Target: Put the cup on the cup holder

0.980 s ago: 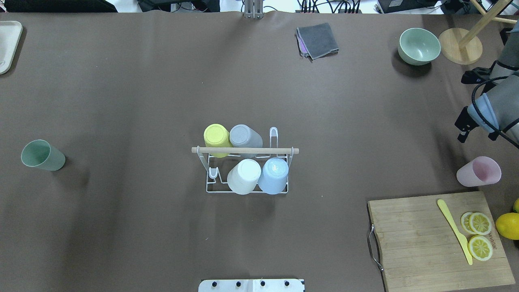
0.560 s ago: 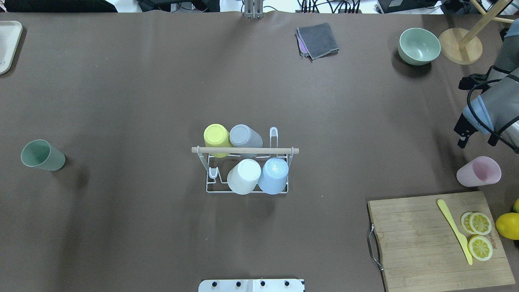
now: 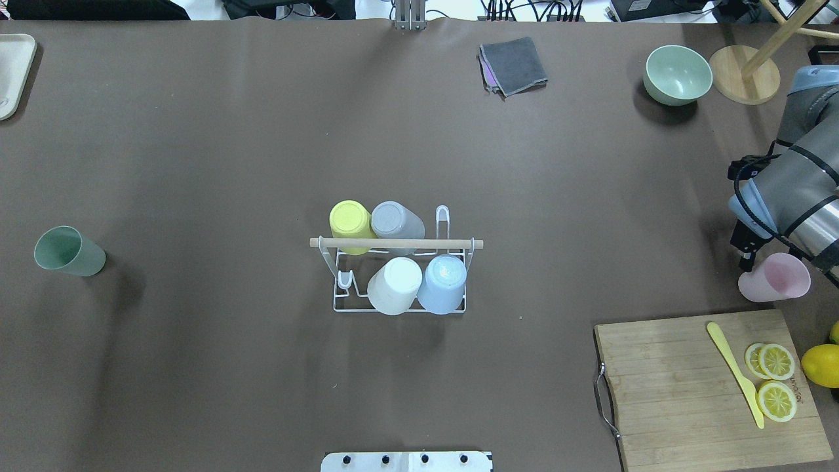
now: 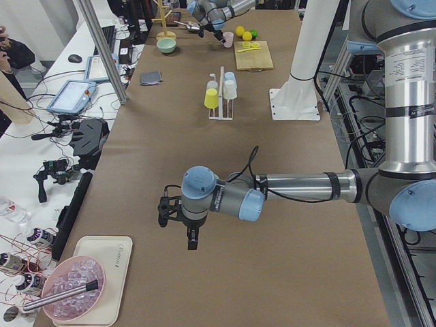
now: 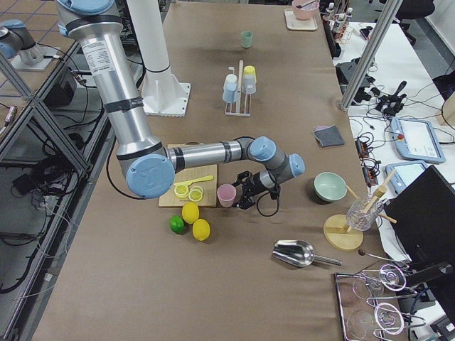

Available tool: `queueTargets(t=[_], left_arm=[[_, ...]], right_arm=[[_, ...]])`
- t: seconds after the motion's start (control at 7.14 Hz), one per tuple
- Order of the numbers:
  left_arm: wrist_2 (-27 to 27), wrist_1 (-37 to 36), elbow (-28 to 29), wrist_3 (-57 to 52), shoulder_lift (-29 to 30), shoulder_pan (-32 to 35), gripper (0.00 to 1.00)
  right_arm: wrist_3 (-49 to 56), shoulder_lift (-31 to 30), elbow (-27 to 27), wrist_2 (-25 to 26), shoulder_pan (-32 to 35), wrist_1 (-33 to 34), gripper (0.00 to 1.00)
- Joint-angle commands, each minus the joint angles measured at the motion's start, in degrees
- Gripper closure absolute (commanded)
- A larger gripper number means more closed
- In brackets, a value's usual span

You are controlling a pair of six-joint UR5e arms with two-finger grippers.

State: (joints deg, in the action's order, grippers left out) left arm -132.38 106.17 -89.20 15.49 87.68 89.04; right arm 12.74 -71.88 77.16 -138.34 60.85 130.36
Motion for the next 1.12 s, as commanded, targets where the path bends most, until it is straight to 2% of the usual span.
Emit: queueTargets(t=[0.0, 0.28, 0.42, 0.7, 0.84, 0.98], left_arm=[[0.01, -2.19, 14.07, -0.02, 12.29, -0.01, 0.03], [3.86, -2.37, 19.39, 2.32, 16.8, -0.53, 0.03], [4.14, -3.85, 21.67, 3.57, 19.7, -1.06, 0.03], [4.67, -9.99, 22.3, 3.58, 22.7, -3.34, 0.02], [9.28, -16.19, 24.57, 4.01, 28.02, -5.52, 0.02], [10.64, -23.56, 25.12, 4.02, 31.21, -8.16, 0.03]], right_arm=[[0.44, 0.34, -1.91, 0.0, -0.73, 0.42, 0.03], [0.44, 0.69, -3.15, -0.09, -1.44, 0.95, 0.03], [0.44, 0.78, -3.15, -0.09, -1.61, 1.3, 0.04], [0.44, 0.78, -3.41, -0.09, -2.49, 1.74, 0.07], [0.7, 0.78, -3.42, 0.0, -2.67, 2.53, 0.08], [1.57, 0.78, -3.42, 0.0, -2.67, 2.97, 0.12]])
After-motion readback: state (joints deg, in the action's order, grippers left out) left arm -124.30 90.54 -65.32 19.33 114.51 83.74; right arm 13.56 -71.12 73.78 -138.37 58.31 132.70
